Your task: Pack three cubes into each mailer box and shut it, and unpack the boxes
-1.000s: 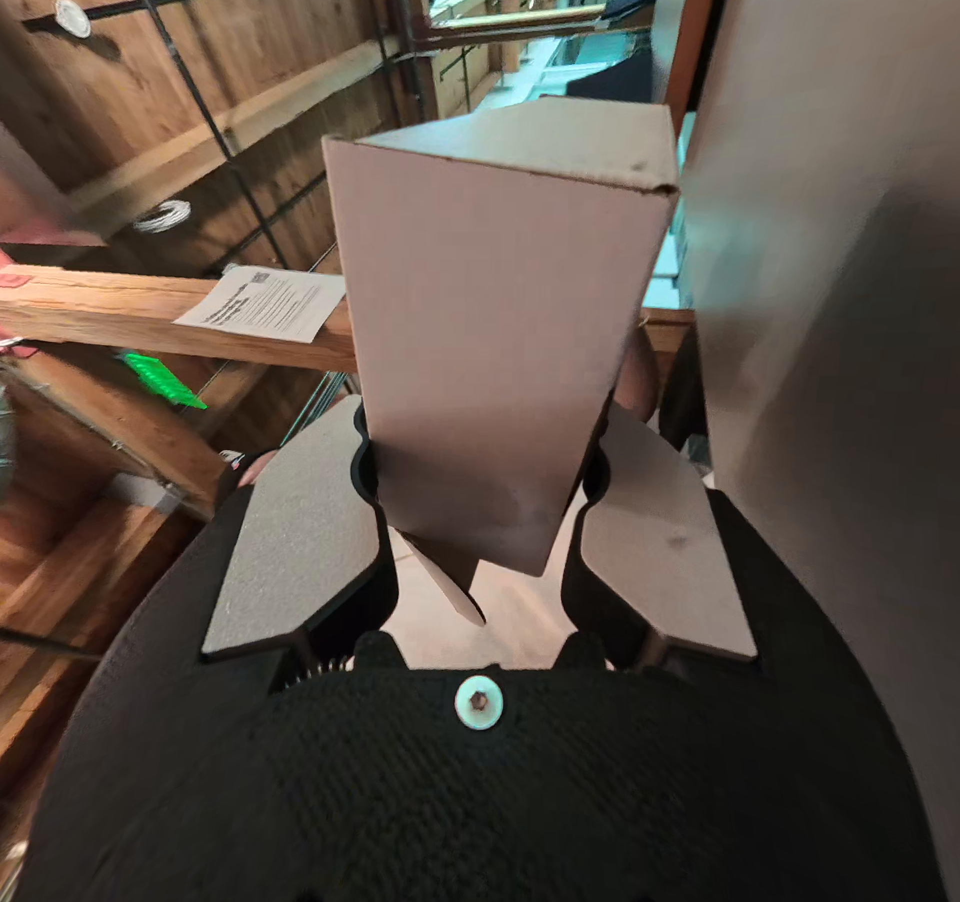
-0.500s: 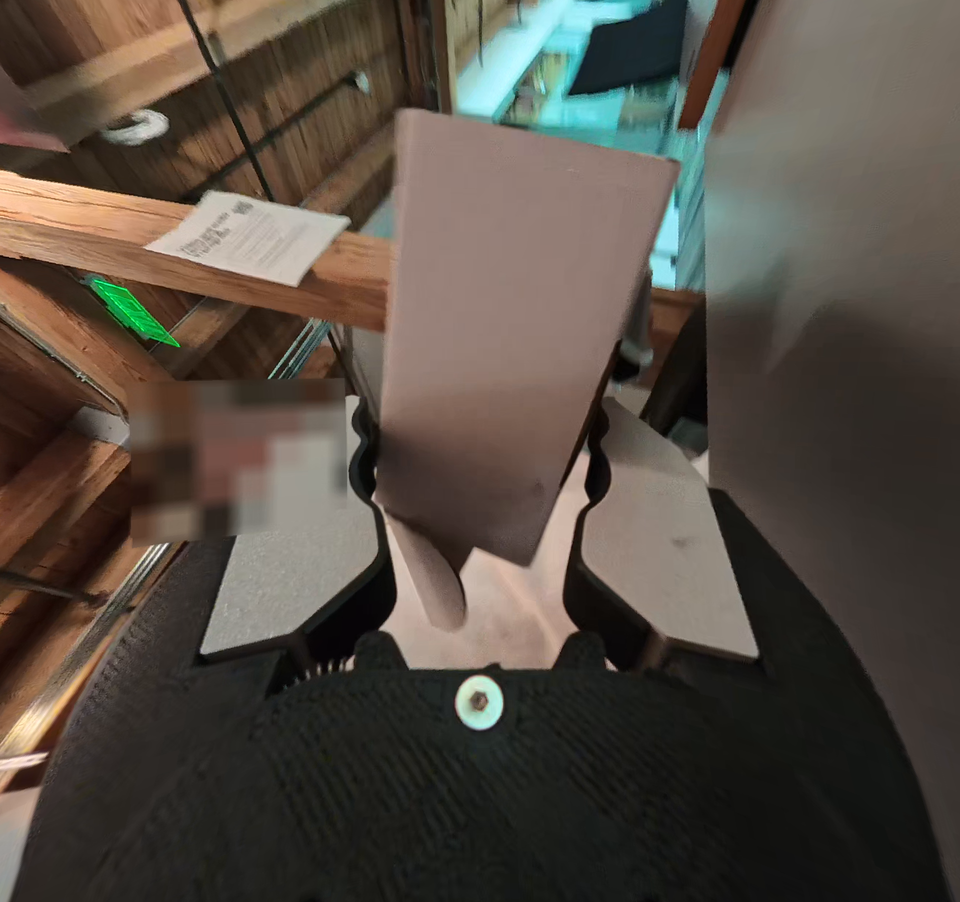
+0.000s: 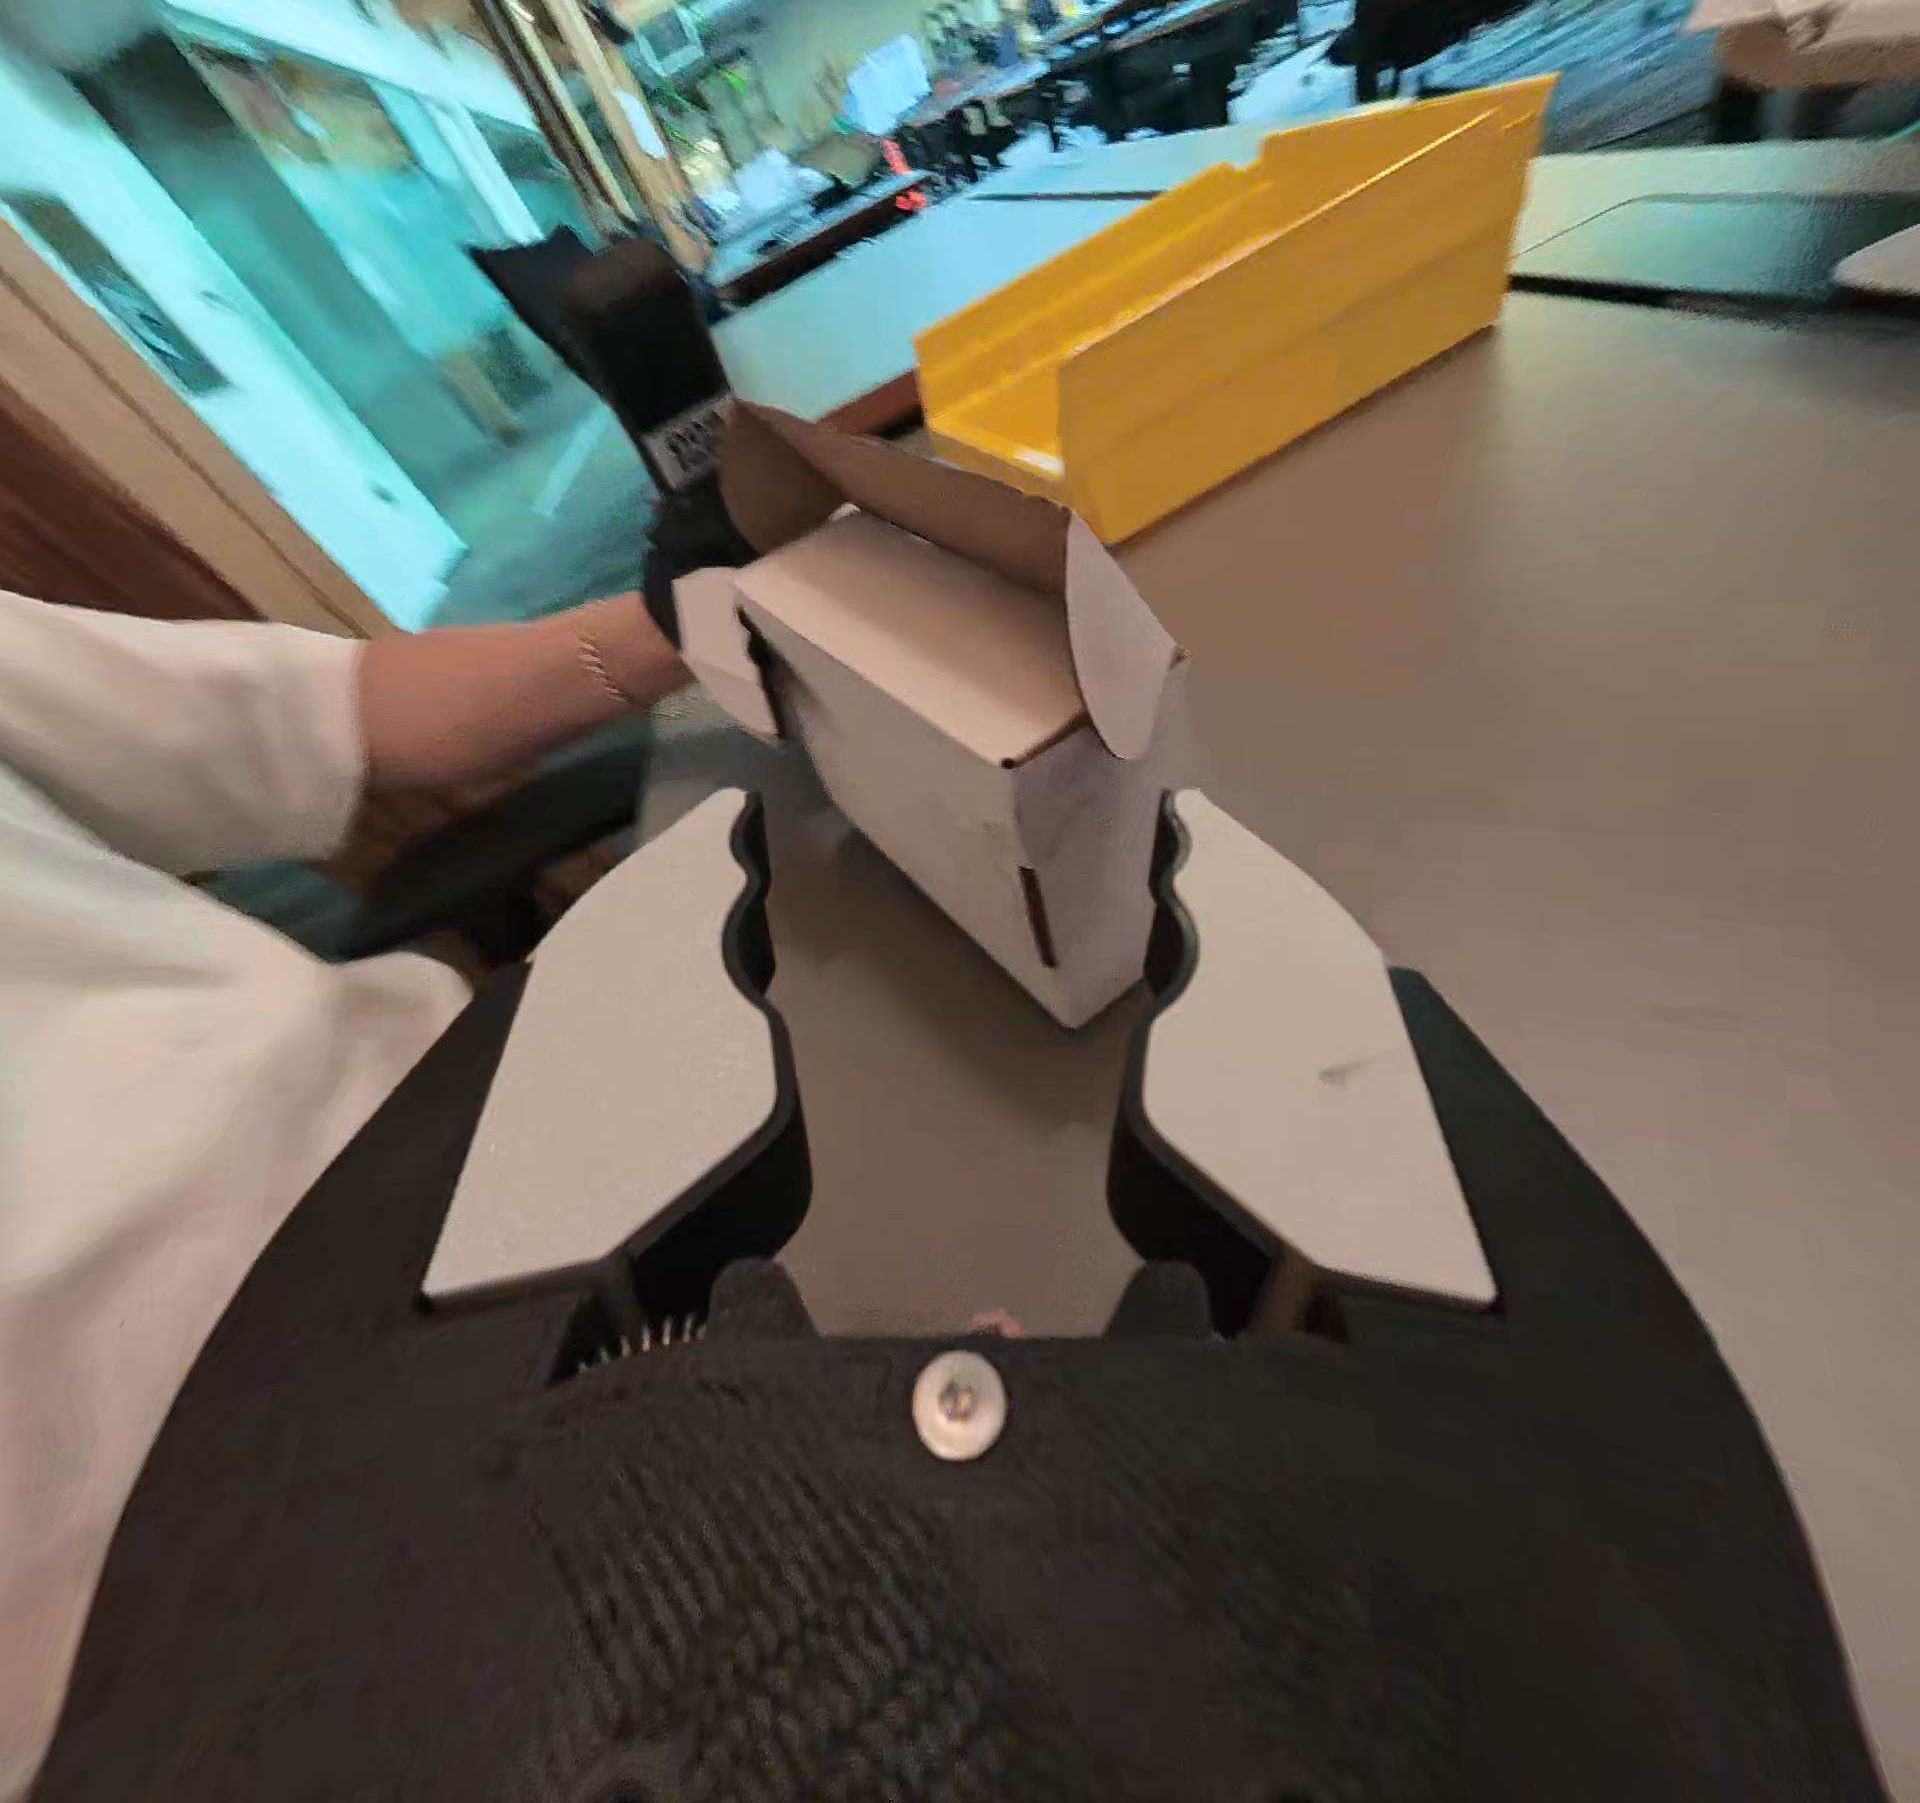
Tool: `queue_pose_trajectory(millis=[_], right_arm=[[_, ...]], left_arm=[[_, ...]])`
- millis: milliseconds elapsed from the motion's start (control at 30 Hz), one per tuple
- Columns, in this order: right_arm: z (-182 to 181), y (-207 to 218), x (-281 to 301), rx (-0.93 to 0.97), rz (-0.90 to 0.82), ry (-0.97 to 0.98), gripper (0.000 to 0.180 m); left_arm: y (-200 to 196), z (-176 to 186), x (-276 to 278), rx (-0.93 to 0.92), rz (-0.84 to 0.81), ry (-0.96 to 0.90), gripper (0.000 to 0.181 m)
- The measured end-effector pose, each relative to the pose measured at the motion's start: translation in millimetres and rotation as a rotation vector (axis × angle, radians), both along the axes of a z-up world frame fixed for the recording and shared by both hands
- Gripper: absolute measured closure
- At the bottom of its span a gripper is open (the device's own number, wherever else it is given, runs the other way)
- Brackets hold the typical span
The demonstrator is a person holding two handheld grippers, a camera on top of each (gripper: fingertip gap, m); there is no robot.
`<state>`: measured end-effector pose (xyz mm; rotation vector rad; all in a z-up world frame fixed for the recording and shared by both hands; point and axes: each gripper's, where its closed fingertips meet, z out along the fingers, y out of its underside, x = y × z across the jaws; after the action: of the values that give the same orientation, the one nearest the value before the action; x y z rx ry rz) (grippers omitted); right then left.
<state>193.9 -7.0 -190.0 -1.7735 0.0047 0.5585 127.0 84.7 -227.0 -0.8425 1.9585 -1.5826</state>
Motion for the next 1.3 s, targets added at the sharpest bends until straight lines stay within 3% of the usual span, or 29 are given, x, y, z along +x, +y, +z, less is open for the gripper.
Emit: queue_pose_trajectory(millis=[167, 300, 533, 667, 1167, 1300], right_arm=[[-11.0, 17.6, 10.2, 0.021, -0.093, -0.104, 0.138], [-6.7, 25.5, 8.3, 0.063, -0.083, -0.120, 0.171], [2.2, 28.7, 18.7, 0.044, -0.167, -0.185, 0.176], [7.1, 34.9, 20.0, 0.011, -0.196, -0.098, 0.175], [-1.5, 40.2, 18.7, -0.039, -0.212, -0.142, 0.176], [-1.2, 43.0, 15.7, -0.037, -0.220, -0.163, 0.176]], left_arm=[[3.7, -22.3, 1.6, 0.165, 0.001, 0.038, 0.106], [5.1, -25.3, 2.2, 0.159, 0.030, 0.063, 0.106], [6.6, -31.7, 5.3, 0.208, 0.076, 0.178, 0.106], [6.2, -33.6, 9.1, 0.234, 0.100, 0.213, 0.106], [20.2, -32.1, 9.0, 0.281, 0.229, 0.180, 0.101], [31.0, -7.8, -4.1, 0.156, 0.334, 0.157, 0.096]])
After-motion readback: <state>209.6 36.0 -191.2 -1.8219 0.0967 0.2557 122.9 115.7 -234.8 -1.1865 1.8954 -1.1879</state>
